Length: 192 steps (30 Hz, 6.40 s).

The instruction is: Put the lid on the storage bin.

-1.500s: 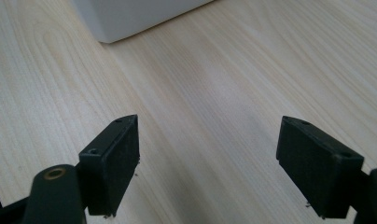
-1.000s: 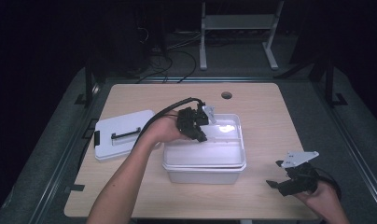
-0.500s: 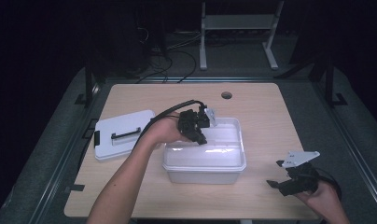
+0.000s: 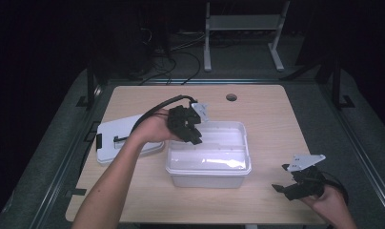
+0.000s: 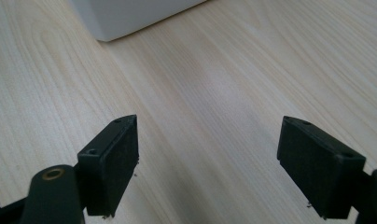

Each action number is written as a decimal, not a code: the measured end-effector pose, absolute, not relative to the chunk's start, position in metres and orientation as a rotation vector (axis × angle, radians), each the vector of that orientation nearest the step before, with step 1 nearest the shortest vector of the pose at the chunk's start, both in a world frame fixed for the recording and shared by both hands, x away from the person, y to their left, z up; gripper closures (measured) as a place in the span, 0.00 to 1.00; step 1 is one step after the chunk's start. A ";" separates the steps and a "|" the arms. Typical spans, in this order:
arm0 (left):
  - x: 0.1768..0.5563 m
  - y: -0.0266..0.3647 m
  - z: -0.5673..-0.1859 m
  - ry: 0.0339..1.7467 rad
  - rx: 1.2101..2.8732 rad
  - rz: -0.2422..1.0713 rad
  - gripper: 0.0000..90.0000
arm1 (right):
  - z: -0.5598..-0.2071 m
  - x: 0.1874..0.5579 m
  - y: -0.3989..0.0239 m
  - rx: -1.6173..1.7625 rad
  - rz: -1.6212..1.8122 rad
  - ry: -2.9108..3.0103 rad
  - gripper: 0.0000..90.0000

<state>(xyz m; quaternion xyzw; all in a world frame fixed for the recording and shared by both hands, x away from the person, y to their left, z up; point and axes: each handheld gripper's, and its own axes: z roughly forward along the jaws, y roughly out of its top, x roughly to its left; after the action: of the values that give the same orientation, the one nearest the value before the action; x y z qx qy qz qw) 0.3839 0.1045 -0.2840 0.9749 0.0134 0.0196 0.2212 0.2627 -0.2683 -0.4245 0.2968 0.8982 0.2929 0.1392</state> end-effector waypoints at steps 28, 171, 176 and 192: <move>0.402 0.255 -0.284 0.370 2.699 0.218 0.81 | -0.425 0.265 -0.267 0.876 0.830 2.598 0.22; 0.319 0.339 -0.228 0.373 2.711 0.278 0.94 | -0.429 0.268 -0.260 0.868 0.840 2.621 0.22; 0.316 0.330 -0.214 0.328 2.686 0.293 0.94 | -0.429 0.268 -0.260 0.872 0.841 2.618 0.22; 0.326 0.258 -0.174 0.155 2.666 0.300 0.94 | -0.426 0.266 -0.264 0.876 0.851 2.607 0.22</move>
<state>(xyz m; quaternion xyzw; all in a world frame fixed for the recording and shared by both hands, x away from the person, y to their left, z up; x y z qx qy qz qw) 0.3258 0.2576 -0.1744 0.9666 0.0563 0.1088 0.2251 0.2663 -0.2636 -0.4258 0.3016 0.8977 0.2931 0.1312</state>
